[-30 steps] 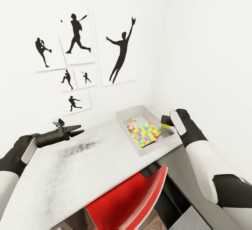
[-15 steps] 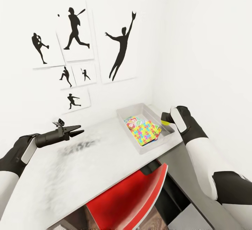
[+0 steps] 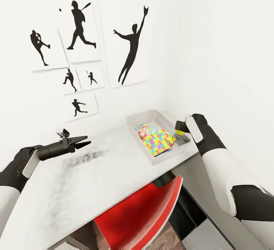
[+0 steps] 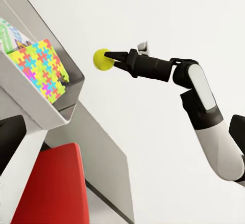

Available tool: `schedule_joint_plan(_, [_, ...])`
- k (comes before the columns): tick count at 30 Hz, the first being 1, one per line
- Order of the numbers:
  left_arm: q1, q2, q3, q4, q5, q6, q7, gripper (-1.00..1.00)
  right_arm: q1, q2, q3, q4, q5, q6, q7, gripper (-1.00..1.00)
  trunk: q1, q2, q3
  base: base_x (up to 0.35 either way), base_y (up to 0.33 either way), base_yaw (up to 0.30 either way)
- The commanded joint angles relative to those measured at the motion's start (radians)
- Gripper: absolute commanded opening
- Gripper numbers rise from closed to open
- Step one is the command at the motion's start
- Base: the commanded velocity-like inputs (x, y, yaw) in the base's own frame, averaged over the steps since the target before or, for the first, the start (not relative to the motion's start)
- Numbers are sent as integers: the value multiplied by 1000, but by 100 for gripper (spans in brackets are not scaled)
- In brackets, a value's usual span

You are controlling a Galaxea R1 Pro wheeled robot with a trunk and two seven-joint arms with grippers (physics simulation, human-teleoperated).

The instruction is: Put all the toys in the child's room - the three board games (two on the bed and one on the table), the two jigsaw puzzles on the table, and the tennis ball on the table - inside the toy box on the table in the child's room.

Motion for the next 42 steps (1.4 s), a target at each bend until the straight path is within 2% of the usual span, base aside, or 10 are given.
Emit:
schedule_joint_plan(1, [-1, 0, 0, 0, 3, 11, -2, 100, -7, -1, 5, -1, -11, 2, -9, -100, 1, -2, -4, 0, 0, 0])
schedule_joint_plan(10, [1, 1, -2, 0, 3, 11, -2, 100, -37, 3, 6, -1, -11, 3, -8, -100, 1, -2, -19, 0, 0, 0])
schedule_joint_plan(19, [1, 2, -1, 0, 3, 11, -2, 100, -37, 0, 5, -1, -15, 4, -6, -100, 1, -2, -33, 0, 0, 0])
schedule_joint_plan(25, [1, 2, 0, 0, 3, 11, -2, 100, -37, -15, 4, -1, -22, 6, -5, -100, 1, -2, -43, 0, 0, 0])
schedule_joint_plan(36, [1, 2, 0, 0, 4, 13, -5, 100, -39, -15, 4, 1, -20, 10, 3, -100, 1, -2, -53, 0, 0, 0])
schedule_joint_plan(37, [1, 2, 0, 0, 4, 13, -8, 100, -39, -15, 4, 1, -20, 10, 3, 100, 1, -2, -53, 0, 0, 0])
schedule_joint_plan(42, [1, 3, 0, 0, 3, 14, -17, 100, -38, -10, 4, 0, -19, 11, 3, 100, 1, -2, -53, 0, 0, 0])
